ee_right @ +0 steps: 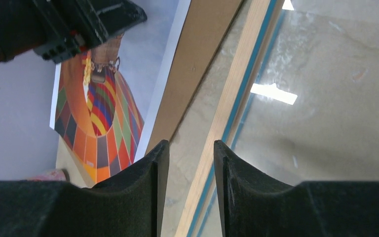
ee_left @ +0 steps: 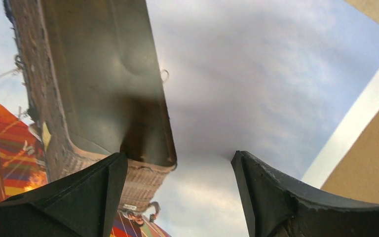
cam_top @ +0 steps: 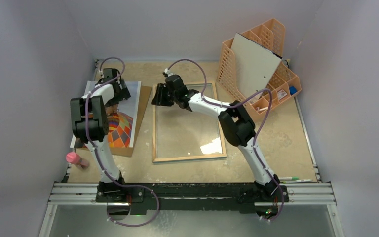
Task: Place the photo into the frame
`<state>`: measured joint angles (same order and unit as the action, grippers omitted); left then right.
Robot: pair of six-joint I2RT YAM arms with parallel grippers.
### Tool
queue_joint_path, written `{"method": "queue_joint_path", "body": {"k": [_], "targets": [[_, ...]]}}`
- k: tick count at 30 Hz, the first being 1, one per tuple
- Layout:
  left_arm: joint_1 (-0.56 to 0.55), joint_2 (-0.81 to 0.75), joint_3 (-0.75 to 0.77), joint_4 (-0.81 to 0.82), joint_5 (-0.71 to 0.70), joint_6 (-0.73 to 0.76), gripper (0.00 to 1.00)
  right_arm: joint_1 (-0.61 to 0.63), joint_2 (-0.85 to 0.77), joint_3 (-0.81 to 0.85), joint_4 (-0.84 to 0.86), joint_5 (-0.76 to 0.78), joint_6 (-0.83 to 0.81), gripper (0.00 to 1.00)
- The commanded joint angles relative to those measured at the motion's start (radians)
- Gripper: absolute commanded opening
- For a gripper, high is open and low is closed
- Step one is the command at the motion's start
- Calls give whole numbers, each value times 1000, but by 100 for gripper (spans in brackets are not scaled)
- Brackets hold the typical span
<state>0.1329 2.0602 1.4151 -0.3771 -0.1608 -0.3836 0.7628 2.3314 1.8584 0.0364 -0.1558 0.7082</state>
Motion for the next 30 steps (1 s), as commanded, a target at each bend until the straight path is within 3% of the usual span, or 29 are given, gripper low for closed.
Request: {"method": "queue_joint_path", "body": {"k": [1,4,8,17,25,30], "targets": [[-28,93,-111,-199,207,-84,81,1,45,114,-3,-21,30,42],[-28,66,-5,-208,212,-34,81,3,22,73,42,-21,36,42],[-29,94,253,-187,217,12,81,3,-24,1,60,-53,29,42],[-27,377,752,-119,113,-20,82,2,-83,-62,26,-69,-63,43],[-27,485,759,4,226,-26,82,1,-116,-79,-11,-42,-114,43],[-27,495,742,-57,214,-25,78,1,-116,-90,-21,-45,-111,43]]}}
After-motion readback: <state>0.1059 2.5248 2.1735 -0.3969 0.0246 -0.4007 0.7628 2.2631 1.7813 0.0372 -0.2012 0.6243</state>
